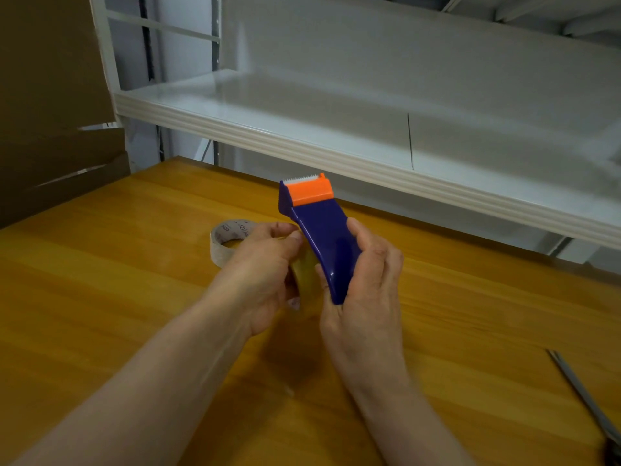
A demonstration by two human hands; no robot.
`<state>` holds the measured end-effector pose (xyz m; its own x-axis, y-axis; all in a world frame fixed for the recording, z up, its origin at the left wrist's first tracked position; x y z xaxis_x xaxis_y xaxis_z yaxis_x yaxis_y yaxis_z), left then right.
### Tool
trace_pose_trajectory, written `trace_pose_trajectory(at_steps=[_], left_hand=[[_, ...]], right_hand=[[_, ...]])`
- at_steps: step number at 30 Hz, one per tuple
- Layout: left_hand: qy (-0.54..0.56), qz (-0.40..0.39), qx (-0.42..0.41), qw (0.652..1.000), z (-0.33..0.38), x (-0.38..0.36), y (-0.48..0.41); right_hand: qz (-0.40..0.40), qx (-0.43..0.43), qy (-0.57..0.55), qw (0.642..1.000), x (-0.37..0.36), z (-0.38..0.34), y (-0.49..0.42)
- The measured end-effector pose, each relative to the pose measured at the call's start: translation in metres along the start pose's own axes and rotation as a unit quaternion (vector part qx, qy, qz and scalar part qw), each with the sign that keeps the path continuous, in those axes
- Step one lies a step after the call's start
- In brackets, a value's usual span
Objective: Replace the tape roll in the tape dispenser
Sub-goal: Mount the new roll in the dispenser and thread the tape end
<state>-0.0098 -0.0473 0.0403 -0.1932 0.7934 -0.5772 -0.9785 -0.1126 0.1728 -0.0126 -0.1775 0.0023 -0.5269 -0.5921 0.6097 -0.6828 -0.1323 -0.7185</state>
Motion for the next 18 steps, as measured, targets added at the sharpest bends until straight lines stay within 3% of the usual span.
trace_pose_trajectory(at_steps=[7, 18], left_hand=[[0.044, -0.02, -0.039, 0.998, -0.003, -0.005, 0.002], [0.082, -0.036, -0.061, 0.994, -0.009, -0.01, 0.006]], right_hand=[[0.026, 0.011, 0.002, 1.0, 0.003, -0.004, -0.001], [-0.008, 0.018, -0.014, 1.0, 0.002, -0.015, 0.005]])
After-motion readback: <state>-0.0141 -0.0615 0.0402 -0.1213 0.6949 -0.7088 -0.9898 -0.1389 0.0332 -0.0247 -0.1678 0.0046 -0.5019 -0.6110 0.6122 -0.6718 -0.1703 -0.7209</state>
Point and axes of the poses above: each hand's wrist, its own y-axis away from the middle knuckle, its own x-axis out of the back of the hand, z = x × y, the point moved 1 cm from there along -y, towards the middle knuckle, and after that the axes turned 12 degrees about y, right-handed, at the moved point
